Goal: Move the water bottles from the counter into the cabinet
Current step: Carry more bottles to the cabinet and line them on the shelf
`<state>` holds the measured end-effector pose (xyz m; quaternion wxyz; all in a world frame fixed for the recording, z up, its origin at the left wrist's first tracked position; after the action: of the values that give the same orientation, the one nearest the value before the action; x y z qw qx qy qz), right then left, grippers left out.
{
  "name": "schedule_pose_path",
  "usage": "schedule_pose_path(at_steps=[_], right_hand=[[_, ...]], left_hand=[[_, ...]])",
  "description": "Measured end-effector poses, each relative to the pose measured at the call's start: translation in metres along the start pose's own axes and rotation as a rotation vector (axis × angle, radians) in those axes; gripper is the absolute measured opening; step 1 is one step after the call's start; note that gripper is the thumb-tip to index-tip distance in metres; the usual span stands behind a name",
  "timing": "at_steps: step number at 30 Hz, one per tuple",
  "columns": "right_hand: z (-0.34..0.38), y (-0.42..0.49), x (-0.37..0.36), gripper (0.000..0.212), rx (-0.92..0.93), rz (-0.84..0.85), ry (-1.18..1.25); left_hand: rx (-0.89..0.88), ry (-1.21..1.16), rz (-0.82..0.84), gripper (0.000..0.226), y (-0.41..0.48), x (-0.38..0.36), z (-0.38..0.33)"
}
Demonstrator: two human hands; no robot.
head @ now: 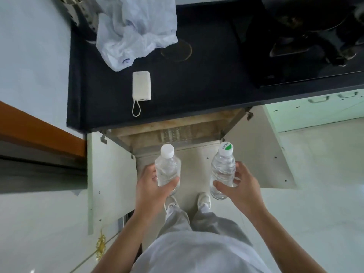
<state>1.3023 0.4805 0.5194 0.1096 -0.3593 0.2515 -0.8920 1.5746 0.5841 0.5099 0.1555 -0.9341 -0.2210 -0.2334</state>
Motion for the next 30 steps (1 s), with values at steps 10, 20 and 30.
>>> schedule_pose_path(at_steps=[10, 20, 30], right_hand=[[-0.031, 0.076, -0.064, 0.055, -0.042, 0.101, 0.031], [-0.084, 0.225, -0.176, 0.058, 0.030, 0.147, 0.069], [-0.159, 0.380, -0.284, 0.054, 0.086, 0.107, 0.212]], left_hand=[[0.101, 0.060, -0.049, 0.042, 0.020, -0.025, 0.062], [0.234, -0.104, -0.163, 0.047, 0.094, -0.136, 0.209], [0.186, -0.215, -0.327, 0.056, 0.204, -0.238, 0.344]])
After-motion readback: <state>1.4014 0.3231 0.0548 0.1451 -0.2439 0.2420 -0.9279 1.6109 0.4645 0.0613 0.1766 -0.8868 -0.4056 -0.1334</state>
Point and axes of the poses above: each hand's wrist, its own y-axis towards the middle knuckle, its own x-axis out of the back of the hand, z = x × y, the point moved 7 cm from there along y, towards the middle knuckle, and after that the axes turned 11 degrees about -x, right-handed, at the moved point
